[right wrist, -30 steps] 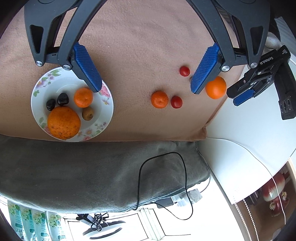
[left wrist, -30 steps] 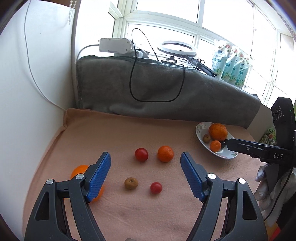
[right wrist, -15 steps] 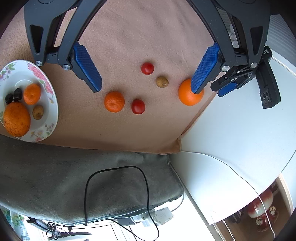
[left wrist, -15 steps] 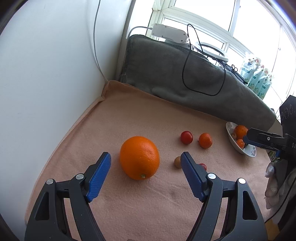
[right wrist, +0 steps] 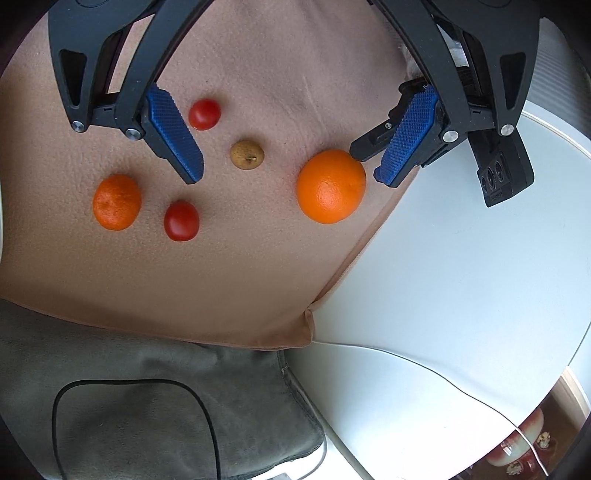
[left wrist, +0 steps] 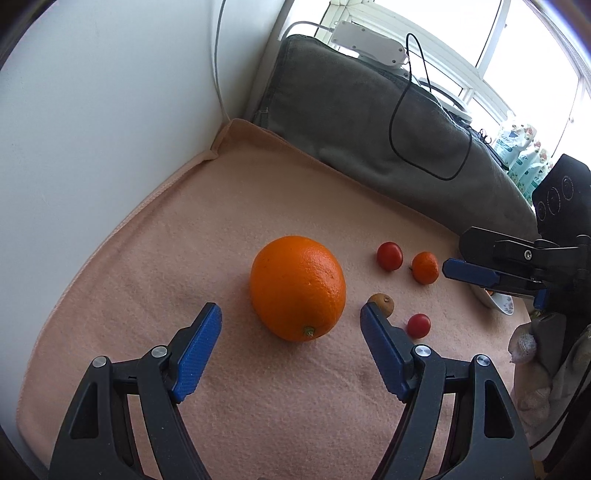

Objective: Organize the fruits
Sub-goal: 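Close the right gripper on the large orange while the left gripper clamps its other side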

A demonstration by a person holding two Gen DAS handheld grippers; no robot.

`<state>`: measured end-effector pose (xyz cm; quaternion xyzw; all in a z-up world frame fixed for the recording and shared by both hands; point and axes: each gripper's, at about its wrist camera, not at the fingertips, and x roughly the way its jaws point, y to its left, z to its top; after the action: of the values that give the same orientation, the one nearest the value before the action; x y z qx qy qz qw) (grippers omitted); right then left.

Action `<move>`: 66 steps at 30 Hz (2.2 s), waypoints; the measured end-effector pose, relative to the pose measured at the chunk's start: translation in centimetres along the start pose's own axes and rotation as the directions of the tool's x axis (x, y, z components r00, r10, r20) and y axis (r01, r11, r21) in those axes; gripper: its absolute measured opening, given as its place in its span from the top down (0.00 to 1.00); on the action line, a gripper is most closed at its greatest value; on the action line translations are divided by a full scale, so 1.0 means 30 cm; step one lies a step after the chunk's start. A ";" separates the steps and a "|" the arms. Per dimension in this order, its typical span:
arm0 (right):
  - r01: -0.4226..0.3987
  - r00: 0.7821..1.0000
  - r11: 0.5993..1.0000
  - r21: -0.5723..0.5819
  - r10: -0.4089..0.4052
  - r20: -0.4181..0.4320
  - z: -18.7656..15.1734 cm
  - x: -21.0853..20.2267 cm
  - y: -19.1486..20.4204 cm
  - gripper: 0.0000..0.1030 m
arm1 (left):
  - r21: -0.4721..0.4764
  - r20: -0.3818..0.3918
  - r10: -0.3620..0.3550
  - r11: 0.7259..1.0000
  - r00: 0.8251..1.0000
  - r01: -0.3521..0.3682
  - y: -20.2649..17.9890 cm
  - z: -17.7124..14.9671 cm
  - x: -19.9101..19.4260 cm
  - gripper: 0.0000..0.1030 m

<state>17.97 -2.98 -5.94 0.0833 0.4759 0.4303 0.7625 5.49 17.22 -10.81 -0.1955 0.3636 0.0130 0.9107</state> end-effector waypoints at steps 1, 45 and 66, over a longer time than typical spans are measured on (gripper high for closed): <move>-0.009 1.000 1.000 0.001 0.009 -0.009 0.003 0.015 0.005 0.04 | -0.002 -0.004 -0.003 1.000 1.000 0.003 0.002 -0.001 0.004 0.25; -0.120 0.982 0.990 0.072 0.129 -0.141 -0.049 0.346 0.114 0.38 | -0.023 -0.050 -0.055 0.998 0.997 0.054 -0.010 0.007 0.084 0.43; -0.090 0.996 0.995 0.054 0.090 0.001 -0.126 0.070 0.096 0.38 | 0.104 -0.003 -0.111 0.988 0.994 0.111 -0.247 0.037 0.036 0.43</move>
<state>13.68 -0.74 -7.77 0.1250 0.4836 0.4510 0.7397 8.23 10.66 -8.23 -0.1675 0.3510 -0.0564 0.9195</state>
